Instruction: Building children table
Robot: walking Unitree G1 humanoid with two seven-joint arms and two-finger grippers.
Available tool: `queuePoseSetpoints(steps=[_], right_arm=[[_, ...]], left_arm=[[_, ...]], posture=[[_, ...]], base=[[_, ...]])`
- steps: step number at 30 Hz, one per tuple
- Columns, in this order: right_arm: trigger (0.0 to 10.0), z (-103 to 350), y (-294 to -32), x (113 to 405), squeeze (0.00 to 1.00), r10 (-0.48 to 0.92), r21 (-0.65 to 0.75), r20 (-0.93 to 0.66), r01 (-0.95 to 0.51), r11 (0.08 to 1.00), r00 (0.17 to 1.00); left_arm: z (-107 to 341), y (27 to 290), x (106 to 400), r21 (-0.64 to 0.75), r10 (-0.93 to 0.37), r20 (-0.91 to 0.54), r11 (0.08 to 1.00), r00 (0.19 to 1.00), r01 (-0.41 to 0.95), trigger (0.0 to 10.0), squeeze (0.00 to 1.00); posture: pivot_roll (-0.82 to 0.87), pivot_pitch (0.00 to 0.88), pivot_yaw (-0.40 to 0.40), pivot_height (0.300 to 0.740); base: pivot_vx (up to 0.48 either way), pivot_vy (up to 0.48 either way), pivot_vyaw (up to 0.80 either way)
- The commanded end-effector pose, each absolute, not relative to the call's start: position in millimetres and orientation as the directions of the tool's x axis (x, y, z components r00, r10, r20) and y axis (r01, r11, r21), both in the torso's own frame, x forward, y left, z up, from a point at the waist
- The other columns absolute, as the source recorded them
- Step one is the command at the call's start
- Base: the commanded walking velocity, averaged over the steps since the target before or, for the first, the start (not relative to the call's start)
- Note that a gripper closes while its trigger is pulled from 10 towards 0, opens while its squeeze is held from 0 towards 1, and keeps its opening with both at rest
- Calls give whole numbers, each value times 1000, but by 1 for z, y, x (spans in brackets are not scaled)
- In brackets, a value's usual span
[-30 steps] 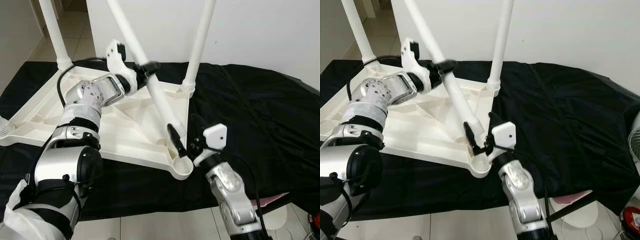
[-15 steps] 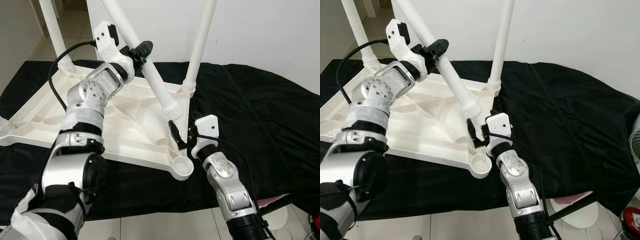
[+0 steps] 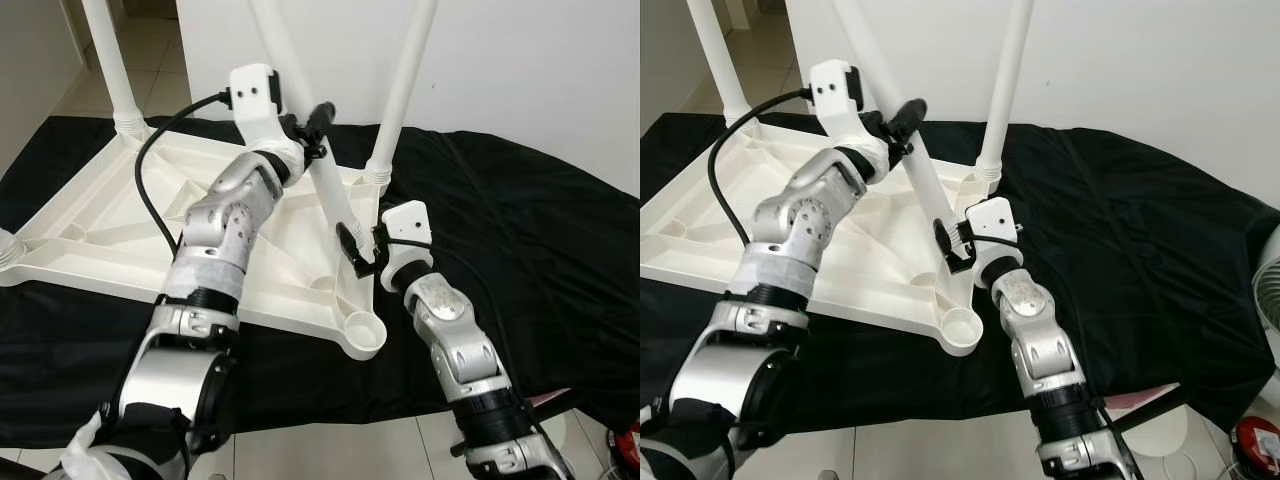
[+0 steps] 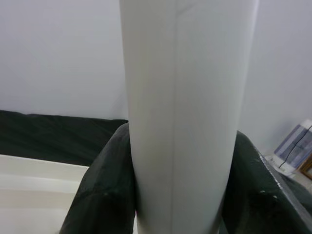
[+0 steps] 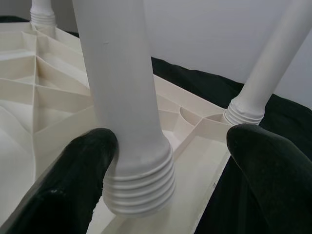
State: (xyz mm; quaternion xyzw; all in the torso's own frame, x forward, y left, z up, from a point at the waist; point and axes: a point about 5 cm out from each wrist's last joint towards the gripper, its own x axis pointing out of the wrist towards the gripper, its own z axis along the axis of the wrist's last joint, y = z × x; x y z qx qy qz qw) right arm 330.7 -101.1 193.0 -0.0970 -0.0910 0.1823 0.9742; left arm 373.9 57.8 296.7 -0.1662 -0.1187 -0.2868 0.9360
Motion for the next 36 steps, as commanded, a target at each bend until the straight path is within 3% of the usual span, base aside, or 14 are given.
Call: queuePoseSetpoints(steps=[1, 16, 33, 34, 35, 36], right_arm=[[10000, 192, -105, 339, 0, 365, -241, 103, -333, 912, 925], [10000, 198, -93, 362, 0, 422, -387, 23, -381, 840, 906], [10000, 198, -91, 368, 0, 450, -511, 28, -374, 774, 892], [9373, 199, -91, 369, 0, 452, -510, 29, -375, 774, 892], [9373, 199, -91, 369, 0, 452, -510, 29, -375, 774, 892], [7608, 199, -91, 370, 0, 455, -508, 28, -379, 773, 890]], left_arm=[[302, 45, 366, -197, -516, 347, 777, 783, 599, 10000, 0], [301, 13, 343, -128, -559, 372, 760, 741, 638, 10000, 0], [304, 6, 338, -116, -571, 377, 752, 729, 649, 10000, 0], [304, 6, 338, -116, -572, 376, 752, 729, 649, 10000, 0], [304, 6, 338, -116, -572, 376, 752, 729, 649, 10000, 0], [304, 6, 338, -115, -572, 376, 751, 729, 650, 10000, 0]], posture=[[25, 42, -110, 740], [49, 41, -113, 740], [59, 31, -101, 740], [60, 27, -101, 740], [60, 27, -101, 740], [61, 24, -101, 740]], base=[[0, 0, 0], [0, 0, 0], [0, 0, 0], [0, 0, 0], [0, 0, 0], [0, 0, 0]])
